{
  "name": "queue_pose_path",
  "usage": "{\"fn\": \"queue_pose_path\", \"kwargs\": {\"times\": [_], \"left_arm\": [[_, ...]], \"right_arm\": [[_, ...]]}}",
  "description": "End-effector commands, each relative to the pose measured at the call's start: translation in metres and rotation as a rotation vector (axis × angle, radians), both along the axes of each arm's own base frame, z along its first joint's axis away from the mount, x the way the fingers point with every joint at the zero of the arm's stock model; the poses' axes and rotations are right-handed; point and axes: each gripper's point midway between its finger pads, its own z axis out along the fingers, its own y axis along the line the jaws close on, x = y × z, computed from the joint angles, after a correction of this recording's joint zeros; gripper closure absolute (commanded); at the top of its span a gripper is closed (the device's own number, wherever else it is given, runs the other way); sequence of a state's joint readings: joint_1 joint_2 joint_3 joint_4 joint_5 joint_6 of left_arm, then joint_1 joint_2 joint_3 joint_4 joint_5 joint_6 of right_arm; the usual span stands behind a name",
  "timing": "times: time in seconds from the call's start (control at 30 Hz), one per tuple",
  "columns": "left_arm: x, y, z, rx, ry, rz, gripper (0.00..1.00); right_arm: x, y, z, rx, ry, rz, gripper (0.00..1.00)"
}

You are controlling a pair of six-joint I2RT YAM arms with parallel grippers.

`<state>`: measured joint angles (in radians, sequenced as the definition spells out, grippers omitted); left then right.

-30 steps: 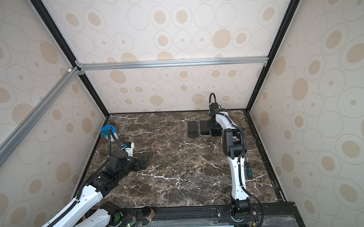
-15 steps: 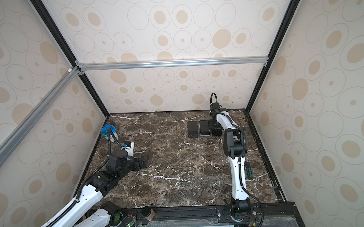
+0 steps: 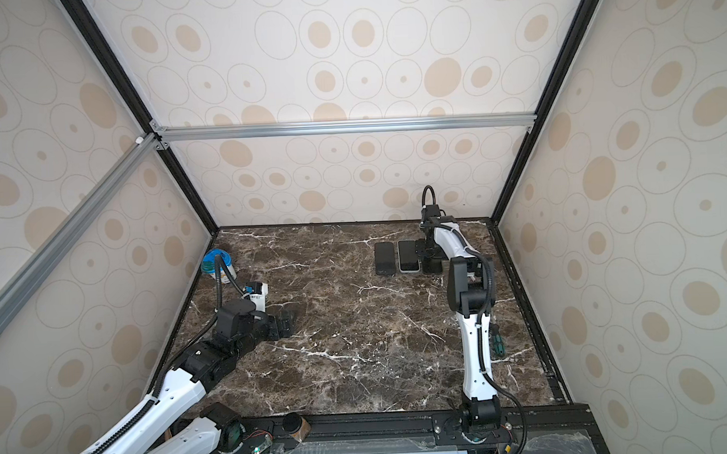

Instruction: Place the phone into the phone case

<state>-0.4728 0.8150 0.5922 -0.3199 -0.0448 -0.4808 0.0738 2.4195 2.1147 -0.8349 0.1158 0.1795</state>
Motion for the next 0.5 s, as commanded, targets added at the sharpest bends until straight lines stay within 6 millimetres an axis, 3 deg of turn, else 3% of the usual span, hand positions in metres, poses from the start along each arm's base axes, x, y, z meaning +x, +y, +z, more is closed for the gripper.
{"fn": "queue_pose_path", "kwargs": {"times": [0.0,0.23,0.47], "left_arm": [[0.004,0.003,0.019,-0.003,-0.047,0.014,0.0],[0.003,0.006,0.02,-0.006,-0.056,0.03,0.0],[0.015,0.015,0.019,0.039,-0.075,0.091,0.0]], "right_arm": [[0.002,-0.004,-0.001,0.026,0.005,-0.025,0.17],[0.002,-0.006,0.01,0.037,-0.008,-0.027,0.15],[-0.006,-0.001,0.056,0.052,-0.116,0.045,0.11]]}}
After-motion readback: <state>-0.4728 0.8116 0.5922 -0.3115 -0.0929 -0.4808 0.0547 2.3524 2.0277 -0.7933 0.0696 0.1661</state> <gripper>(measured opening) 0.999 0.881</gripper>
